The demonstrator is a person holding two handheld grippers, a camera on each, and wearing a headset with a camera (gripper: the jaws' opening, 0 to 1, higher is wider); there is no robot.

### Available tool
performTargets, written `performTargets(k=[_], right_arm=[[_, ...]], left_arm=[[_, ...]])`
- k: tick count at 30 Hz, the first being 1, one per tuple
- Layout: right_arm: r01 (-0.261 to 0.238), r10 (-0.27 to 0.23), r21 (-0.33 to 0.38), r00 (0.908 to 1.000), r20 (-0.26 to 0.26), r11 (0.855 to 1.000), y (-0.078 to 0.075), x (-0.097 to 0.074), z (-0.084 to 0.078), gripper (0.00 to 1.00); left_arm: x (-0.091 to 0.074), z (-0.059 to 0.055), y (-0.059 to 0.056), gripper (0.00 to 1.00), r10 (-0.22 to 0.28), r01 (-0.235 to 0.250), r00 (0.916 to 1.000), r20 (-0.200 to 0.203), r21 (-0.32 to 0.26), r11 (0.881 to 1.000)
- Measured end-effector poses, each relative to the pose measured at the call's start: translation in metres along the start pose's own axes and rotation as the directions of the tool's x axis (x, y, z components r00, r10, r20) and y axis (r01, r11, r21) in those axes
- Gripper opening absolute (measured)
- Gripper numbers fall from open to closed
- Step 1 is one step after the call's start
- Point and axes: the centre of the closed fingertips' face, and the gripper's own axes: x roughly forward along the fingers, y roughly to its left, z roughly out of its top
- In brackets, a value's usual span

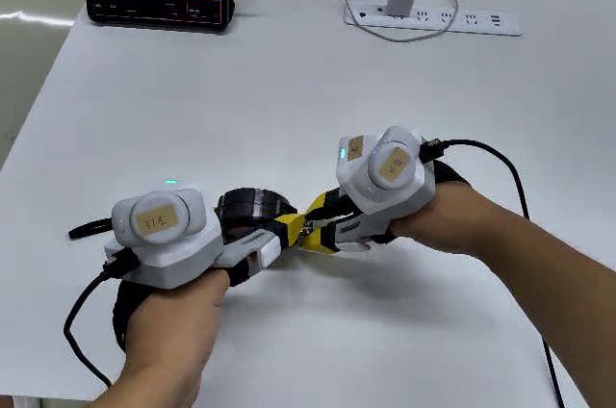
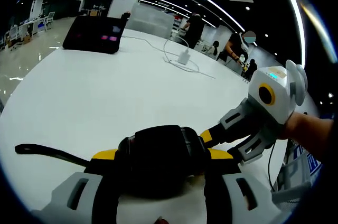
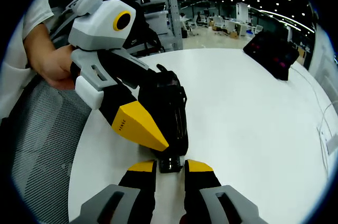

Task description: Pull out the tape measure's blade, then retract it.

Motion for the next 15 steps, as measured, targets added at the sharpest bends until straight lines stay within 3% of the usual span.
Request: performTargets(k=[15], right_arm=[[0.007,-0.009,0.047,0.9991,0.042,0.999,-0.0013,-0.0069,0.0058,0.21]], left_arm=[[-0.0012,0.0,-0.0006,0.6,-0.014,0.014,0.9999,0.005,-0.002,1.0]])
